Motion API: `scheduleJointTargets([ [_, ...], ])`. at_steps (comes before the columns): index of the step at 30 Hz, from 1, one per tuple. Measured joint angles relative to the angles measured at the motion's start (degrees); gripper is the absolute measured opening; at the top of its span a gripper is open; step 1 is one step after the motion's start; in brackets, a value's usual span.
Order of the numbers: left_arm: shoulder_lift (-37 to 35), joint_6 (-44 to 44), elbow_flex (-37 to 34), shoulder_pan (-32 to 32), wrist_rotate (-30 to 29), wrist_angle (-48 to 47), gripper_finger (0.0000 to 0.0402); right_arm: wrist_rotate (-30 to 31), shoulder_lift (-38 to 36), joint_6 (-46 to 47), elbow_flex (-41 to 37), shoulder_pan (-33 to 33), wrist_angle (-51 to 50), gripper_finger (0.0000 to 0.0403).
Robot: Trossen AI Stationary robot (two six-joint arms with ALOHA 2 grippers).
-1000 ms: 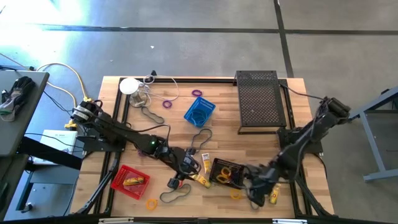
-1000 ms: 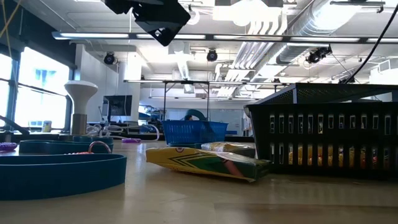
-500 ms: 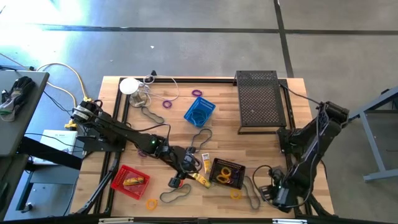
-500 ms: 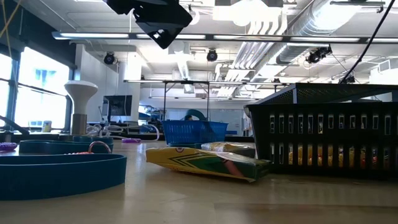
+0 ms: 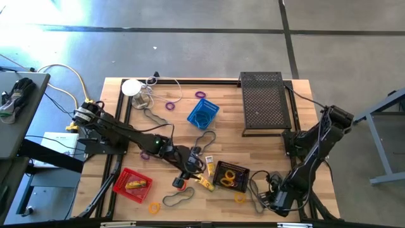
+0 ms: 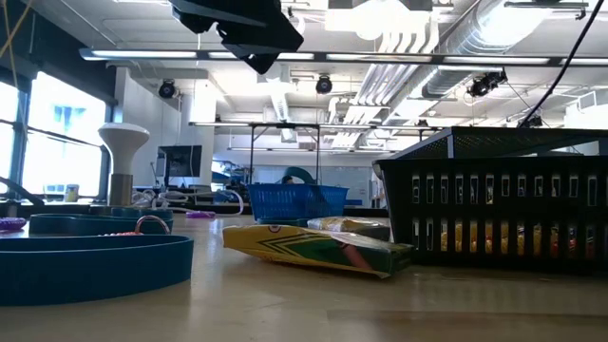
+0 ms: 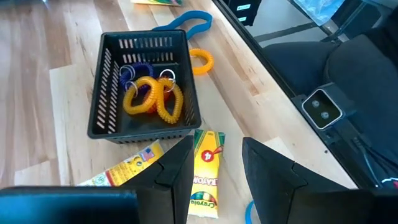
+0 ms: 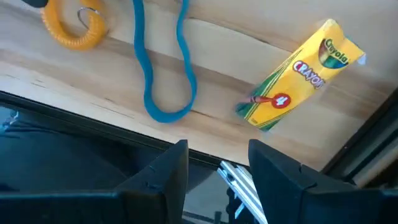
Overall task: Pick & Place Office Desk Supplies
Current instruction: Put the bottom crayon box into the red bin
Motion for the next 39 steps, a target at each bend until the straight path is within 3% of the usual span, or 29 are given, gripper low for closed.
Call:
scheduleJointTargets([
  [5,0.0,0.0,0.0,0.58,0.01,-0.35,0.0132,4.61,0.07,1.69,0.0,-0.09,-0.03,0.0156],
  [9,0.0,0.0,0.0,0.93,0.02,-0.45,0.0132,4.82,0.07,1.52,0.0,-0.04,-0.07,0.0168],
  [22,0.0,-0.46,0.0,0.91,0.04,-0.76,0.0132,4.83,0.09,-0.47,0.0,-0.01,-0.82,0.0285],
  [24,0.0,-0.48,0.0,0.91,0.04,-0.76,0.0132,3.71,0.09,2.89,0.0,0.46,-0.07,0.0295],
  [27,0.0,-0.51,0.0,0.91,0.02,-0.76,0.0132,-0.35,0.4,8.73,0.0,1.44,-0.36,0.0301],
  [34,0.0,-2.47,0.0,0.87,0.08,-0.78,0.0132,-9.97,5.06,7.97,0.0,2.61,-1.21,0.0293],
  [39,0.0,-2.49,0.0,0.87,0.07,-0.78,0.0132,-7.7,7.32,7.89,-0.02,2.41,-1.45,0.028],
])
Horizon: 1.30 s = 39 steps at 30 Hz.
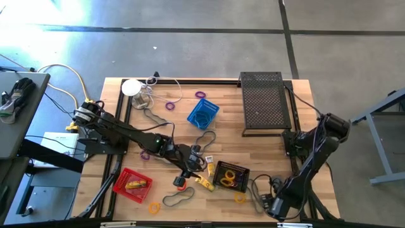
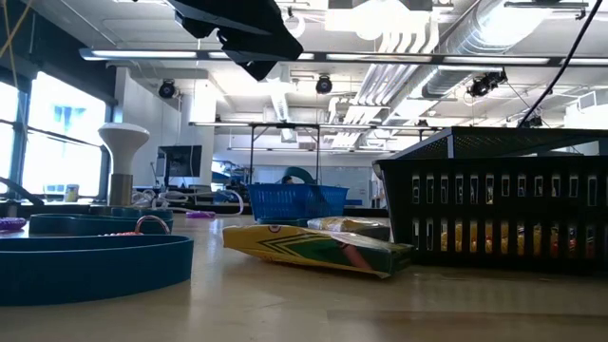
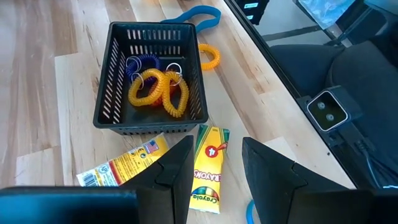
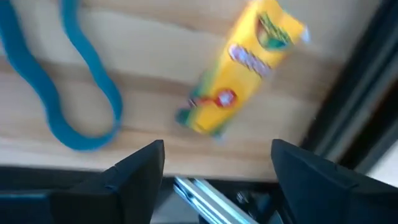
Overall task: Pick & Place Office Desk Supplies
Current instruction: Put the bottom crayon box into the red bin
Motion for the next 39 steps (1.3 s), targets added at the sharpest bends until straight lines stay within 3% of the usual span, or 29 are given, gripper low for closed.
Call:
scheduleJointTargets([
  [3,0.0,-0.11,0.0,0.0,0.0,0.0,0.0132,1.75,0.83,2.11,0.0,0.0,-0.53,0.0274],
  [9,0.0,-0.11,0.0,0.0,0.0,0.02,0.0132,-2.56,2.99,2.83,0.0,-0.67,-0.72,0.0271],
  [15,0.0,-0.11,0.0,0.0,-0.02,0.02,0.0132,0.09,4.45,3.64,0.02,-1.06,-1.19,0.027],
  [22,0.0,-0.09,0.0,0.0,-0.04,0.02,0.0132,-3.64,7.43,4.55,0.02,-1.09,-1.39,0.027],
  [30,0.0,-0.09,0.0,0.0,-0.03,0.02,0.0132,-0.72,7.72,4.07,0.02,-1.12,-0.97,0.027],
  [39,0.0,-0.07,0.0,0.0,-0.04,0.02,0.0132,-3.4,7.72,4.48,0.0,-1.05,-3.45,0.027],
])
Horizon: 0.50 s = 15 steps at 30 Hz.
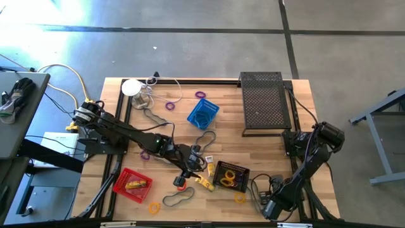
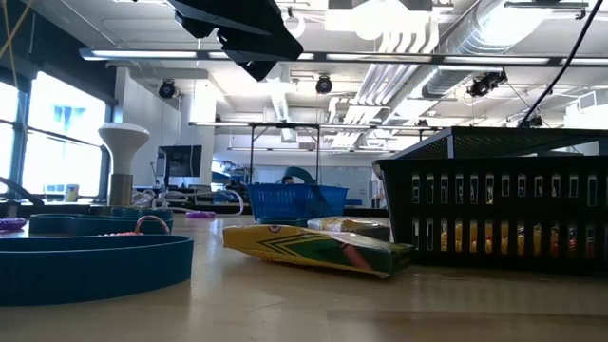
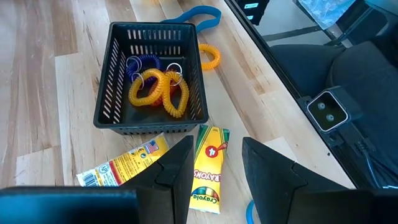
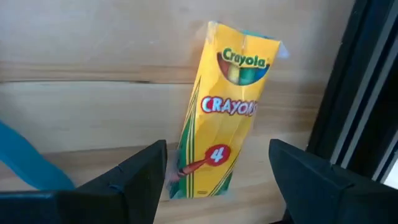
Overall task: Pick & Place Office Desk Supplies
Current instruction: Put the bottom crayon box into the red bin
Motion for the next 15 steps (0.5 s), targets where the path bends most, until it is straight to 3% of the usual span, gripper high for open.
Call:
scheduleJointTargets([
  [8,0.0,-0.02,0.0,0.0,0.01,-0.23,0.0132,0.77,-0.53,0.03,-5.38,0.14,9.36,0.027],
  [15,0.0,0.01,-0.02,0.0,0.02,-0.23,0.0132,2.64,-0.44,-0.87,-5.84,0.5,9.35,0.027],
])
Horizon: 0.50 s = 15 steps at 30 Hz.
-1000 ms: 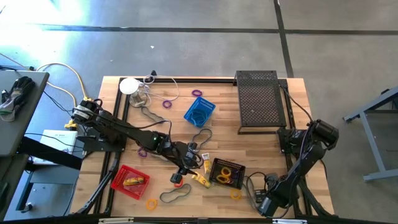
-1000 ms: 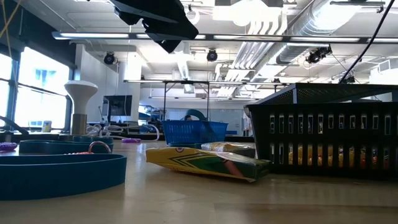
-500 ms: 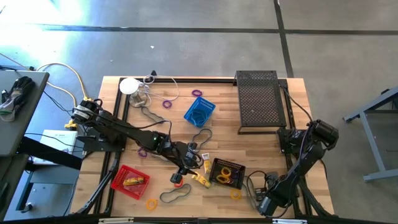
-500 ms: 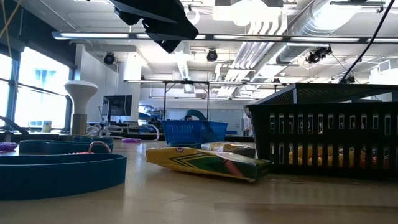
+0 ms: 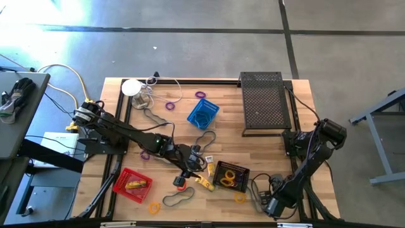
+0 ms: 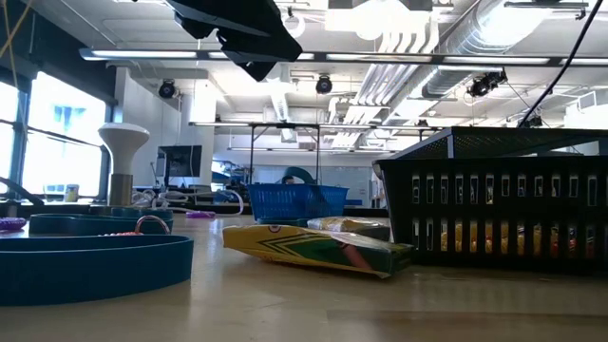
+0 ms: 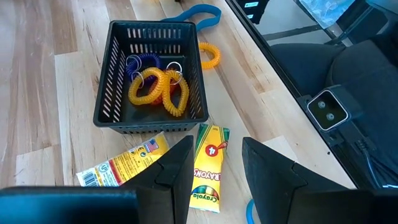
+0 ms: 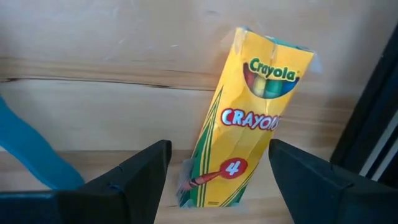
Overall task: Pick & Place Office Desk Supplies
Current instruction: Put the bottom crayon box into the red bin
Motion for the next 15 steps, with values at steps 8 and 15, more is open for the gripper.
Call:
scheduleJointTargets([
  [8,0.0,0.0,0.02,0.0,-0.02,0.02,0.0132,2.95,0.14,-1.95,-0.07,0.04,-0.42,0.0234],
  [15,0.0,0.0,0.02,0.0,-0.01,0.02,0.0132,4.94,0.22,-5.96,-0.09,-0.03,-0.35,0.0133],
])
